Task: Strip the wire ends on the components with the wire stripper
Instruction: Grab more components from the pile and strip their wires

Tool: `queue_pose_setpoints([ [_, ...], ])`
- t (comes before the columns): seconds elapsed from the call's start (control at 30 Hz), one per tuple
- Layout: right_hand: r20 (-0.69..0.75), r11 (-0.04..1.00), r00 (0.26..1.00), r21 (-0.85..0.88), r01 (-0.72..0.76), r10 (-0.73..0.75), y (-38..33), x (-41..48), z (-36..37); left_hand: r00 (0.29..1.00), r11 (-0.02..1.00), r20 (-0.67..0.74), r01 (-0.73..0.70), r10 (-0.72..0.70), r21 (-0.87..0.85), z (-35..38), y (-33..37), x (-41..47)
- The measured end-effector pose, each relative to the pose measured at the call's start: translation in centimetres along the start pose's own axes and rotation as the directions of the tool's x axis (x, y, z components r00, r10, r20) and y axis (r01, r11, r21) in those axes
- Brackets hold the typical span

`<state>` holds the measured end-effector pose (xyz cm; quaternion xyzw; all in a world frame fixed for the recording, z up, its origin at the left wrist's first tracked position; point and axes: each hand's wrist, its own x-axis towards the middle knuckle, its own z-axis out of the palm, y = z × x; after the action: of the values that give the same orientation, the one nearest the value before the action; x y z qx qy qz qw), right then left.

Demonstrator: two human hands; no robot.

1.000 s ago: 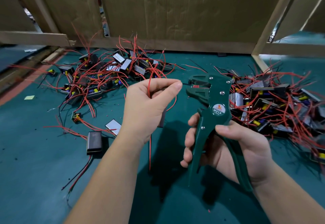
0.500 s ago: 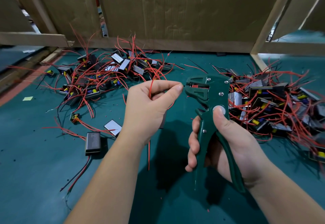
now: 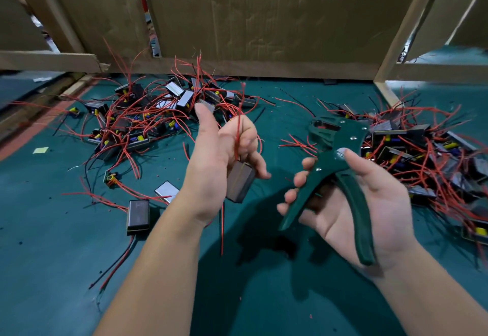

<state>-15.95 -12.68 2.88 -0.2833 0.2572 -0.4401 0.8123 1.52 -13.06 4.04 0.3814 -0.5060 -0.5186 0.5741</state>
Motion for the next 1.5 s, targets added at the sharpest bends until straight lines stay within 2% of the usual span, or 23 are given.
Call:
queue_pose_setpoints([
  [0.07,0.008,1.000,1.000,0.006,0.023,-0.023,-0.5,-0.1,-0.1,0.998,0.998,-0.056,-0.006,0.010,0.069,-0.2,-0.1,0.1],
  [0.13,0.080,1.000,0.997,0.003,0.005,-0.005,-0.9,-0.3,-0.3,0.992,0.978,-0.110,-0.043,0.067,0.204,-0.4,-0.3,-0.1],
  [0.2,0.229,0.997,0.971,0.005,-0.071,0.068,-1.2,-0.6,-0.4,0.986,0.954,-0.118,-0.079,0.118,0.290,-0.4,-0.4,-0.3],
  [0.27,0.375,0.986,0.916,0.015,-0.163,0.146,-1.2,-0.9,-0.5,0.975,0.942,-0.134,-0.126,0.175,0.312,-0.4,-0.4,-0.4],
  [0.37,0.408,0.976,0.887,-0.059,-0.209,0.215,-0.5,-0.9,-0.5,0.945,0.906,-0.194,-0.173,0.263,0.387,-0.5,-0.1,-0.3],
  [0.5,0.447,0.966,0.859,-0.055,-0.253,0.251,0.2,-0.8,-0.3,0.916,0.847,-0.216,-0.195,0.337,0.495,-0.9,-0.1,-0.1],
  [0.6,0.430,0.969,0.868,-0.130,-0.212,0.247,0.5,-0.8,-0.4,0.904,0.824,-0.225,-0.199,0.363,0.530,-1.0,-0.3,0.0],
  [0.87,0.349,0.970,0.910,-0.167,-0.176,0.225,0.9,-0.8,-0.4,0.896,0.787,-0.205,-0.214,0.395,0.578,-0.7,-0.6,-0.1],
  [1.03,0.190,0.965,0.963,-0.212,-0.151,0.193,1.5,-0.7,0.1,0.893,0.746,-0.186,-0.211,0.410,0.632,-0.9,-0.5,-0.1],
  [1.17,-0.019,0.954,0.994,-0.279,-0.111,0.110,1.5,-0.4,0.6,0.900,0.635,-0.115,-0.202,0.421,0.746,-1.3,-1.1,0.0],
  [1.23,-0.044,0.950,0.994,-0.292,-0.112,0.103,1.6,-0.5,0.7,0.904,0.573,-0.090,-0.185,0.417,0.799,-1.4,-1.5,0.1],
  [1.3,-0.037,0.970,0.994,-0.219,-0.109,0.103,1.8,-0.4,0.8,0.909,0.551,-0.088,-0.167,0.406,0.818,-1.5,-1.7,0.1],
  [1.37,0.005,0.993,0.996,-0.077,-0.090,0.091,1.9,-0.2,0.8,0.910,0.572,-0.137,-0.123,0.391,0.811,-1.3,-1.8,0.2],
  [1.4,0.034,0.996,0.996,-0.037,-0.076,0.077,1.8,-0.1,0.7,0.907,0.637,-0.198,-0.095,0.372,0.765,-1.1,-1.8,0.4],
  [1.43,0.069,0.997,0.995,-0.025,-0.072,0.073,1.6,-0.1,0.5,0.901,0.744,-0.277,-0.072,0.335,0.664,-1.0,-1.7,0.5],
  [1.5,0.157,0.993,0.981,-0.041,-0.110,0.115,1.4,-0.2,0.2,0.880,0.928,-0.408,-0.090,0.245,0.363,-0.7,-1.4,0.7],
])
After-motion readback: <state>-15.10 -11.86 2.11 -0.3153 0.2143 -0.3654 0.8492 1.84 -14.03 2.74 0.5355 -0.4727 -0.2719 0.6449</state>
